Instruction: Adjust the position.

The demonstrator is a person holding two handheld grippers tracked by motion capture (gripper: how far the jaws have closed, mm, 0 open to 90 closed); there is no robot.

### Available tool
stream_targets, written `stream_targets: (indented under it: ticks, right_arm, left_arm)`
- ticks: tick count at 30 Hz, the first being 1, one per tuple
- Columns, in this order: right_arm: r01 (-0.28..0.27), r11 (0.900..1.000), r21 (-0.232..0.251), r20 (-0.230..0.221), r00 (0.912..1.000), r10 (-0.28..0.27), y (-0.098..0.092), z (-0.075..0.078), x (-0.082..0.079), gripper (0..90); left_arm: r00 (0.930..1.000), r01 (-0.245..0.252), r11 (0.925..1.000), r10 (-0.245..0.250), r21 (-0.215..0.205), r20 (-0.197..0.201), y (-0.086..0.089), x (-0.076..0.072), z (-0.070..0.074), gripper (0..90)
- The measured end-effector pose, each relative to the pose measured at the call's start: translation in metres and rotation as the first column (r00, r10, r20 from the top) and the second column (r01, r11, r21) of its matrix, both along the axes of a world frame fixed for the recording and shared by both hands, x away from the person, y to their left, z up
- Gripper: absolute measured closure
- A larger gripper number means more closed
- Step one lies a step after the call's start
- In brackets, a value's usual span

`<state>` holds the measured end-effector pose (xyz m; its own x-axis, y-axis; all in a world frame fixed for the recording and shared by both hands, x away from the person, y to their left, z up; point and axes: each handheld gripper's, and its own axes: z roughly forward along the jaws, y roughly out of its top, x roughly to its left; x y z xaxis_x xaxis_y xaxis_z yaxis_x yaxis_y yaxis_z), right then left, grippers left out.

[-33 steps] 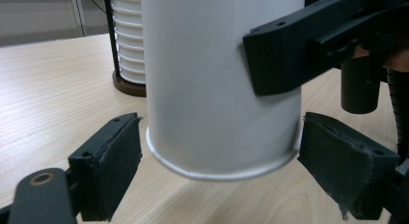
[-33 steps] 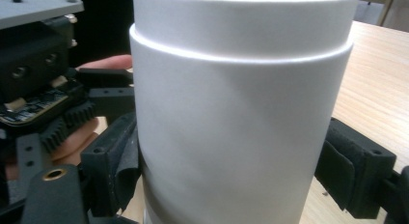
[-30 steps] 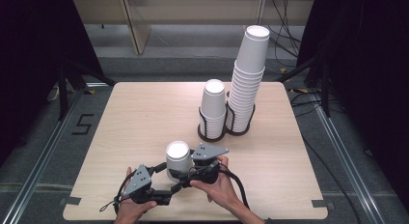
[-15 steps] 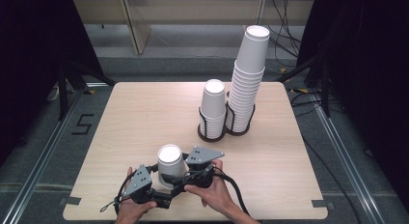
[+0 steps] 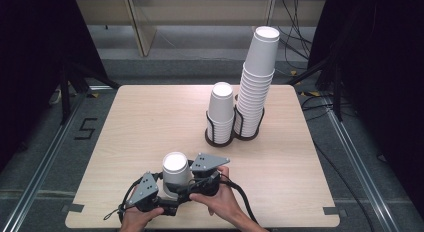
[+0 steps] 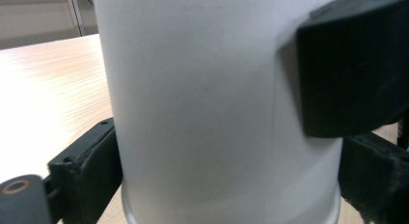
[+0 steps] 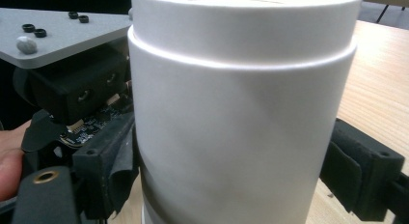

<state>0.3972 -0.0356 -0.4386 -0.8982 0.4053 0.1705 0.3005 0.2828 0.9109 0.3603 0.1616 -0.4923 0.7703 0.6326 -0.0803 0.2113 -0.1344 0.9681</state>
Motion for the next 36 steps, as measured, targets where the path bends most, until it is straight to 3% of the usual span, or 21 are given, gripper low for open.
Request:
stream_targets:
  ticks: [2, 5, 7, 11, 13, 20, 24, 25, 26, 27, 29, 30, 33, 36]
  right_arm:
    - [-0.007, 1.000, -0.004, -0.003, 1.0000, 0.007, -0.001, 0.001, 0.001, 14.9]
    - [-0.014, 1.000, -0.002, 0.008, 0.9999, 0.014, -0.003, 0.006, 0.002, 15.1]
    - [-0.017, 1.000, -0.022, 0.013, 0.9998, 0.017, -0.006, 0.012, 0.003, 15.1]
    - [-0.024, 1.000, -0.015, 0.002, 0.9997, 0.024, -0.010, 0.018, 0.003, 15.4]
    - [-0.045, 0.998, -0.039, 0.003, 0.9990, 0.045, -0.017, 0.026, 0.005, 15.7]
    - [-0.088, 0.994, -0.072, -0.022, 0.9960, 0.087, -0.021, 0.027, 0.007, 21.4]
    - [-0.105, 0.993, -0.060, -0.061, 0.9930, 0.101, -0.020, 0.026, 0.007, 23.2]
    - [-0.091, 0.995, -0.048, -0.055, 0.9946, 0.088, -0.021, 0.027, 0.008, 23.8]
    - [-0.076, 0.996, -0.044, -0.055, 0.9958, 0.073, -0.023, 0.028, 0.008, 24.0]
    - [-0.061, 0.998, -0.028, -0.083, 0.9948, 0.059, -0.024, 0.030, 0.007, 24.1]
    - [-0.052, 0.998, 0.019, -0.059, 0.9968, 0.053, -0.029, 0.033, 0.010, 24.3]
    - [-0.052, 0.997, 0.051, -0.082, 0.9950, 0.056, -0.030, 0.033, 0.010, 24.3]
    - [-0.045, 0.994, 0.095, -0.096, 0.9938, 0.055, -0.033, 0.037, 0.010, 24.4]
    - [-0.053, 0.992, 0.116, -0.098, 0.9931, 0.065, -0.032, 0.036, 0.010, 24.4]
  left_arm:
    - [0.9999, 0.008, 1.0000, -0.008, 0.005, 0.008, 0.000, 0.000, 0.000, 7.8]
    - [0.9995, 0.012, 0.9986, -0.013, 0.052, 0.029, 0.001, 0.000, 0.001, 9.0]
    - [0.9993, 0.015, 0.9958, -0.018, 0.090, 0.032, 0.000, -0.001, 0.001, 9.4]
    - [0.9990, 0.031, 0.9926, -0.035, 0.117, 0.027, -0.002, -0.003, 0.000, 9.9]
    - [0.9978, 0.052, 0.9848, -0.058, 0.166, 0.032, -0.005, -0.004, 0.000, 10.0]
    - [0.9951, 0.084, 0.9784, -0.092, 0.189, 0.035, -0.009, -0.006, -0.001, 10.0]
    - [0.9951, 0.091, 0.9817, -0.096, 0.168, 0.024, -0.008, -0.004, -0.003, 6.6]
    - [0.9959, 0.079, 0.9892, -0.084, 0.124, 0.036, -0.009, -0.004, -0.004, 3.9]
    - [0.9959, 0.074, 0.9906, -0.080, 0.115, 0.042, -0.008, -0.004, -0.003, 3.1]
    - [0.9961, 0.067, 0.9935, -0.072, 0.092, 0.051, -0.007, -0.004, -0.002, 2.6]
    - [0.9963, 0.054, 0.9963, -0.058, 0.067, 0.063, -0.005, -0.004, -0.001, 2.5]
    - [0.9965, 0.052, 0.9971, -0.055, 0.056, 0.063, -0.003, -0.003, 0.000, 2.4]
    - [0.9951, 0.051, 0.9981, -0.054, 0.033, 0.083, -0.003, -0.004, 0.000, 2.4]
    - [0.9945, 0.045, 0.9980, -0.049, 0.044, 0.092, -0.005, -0.007, 0.001, 2.4]
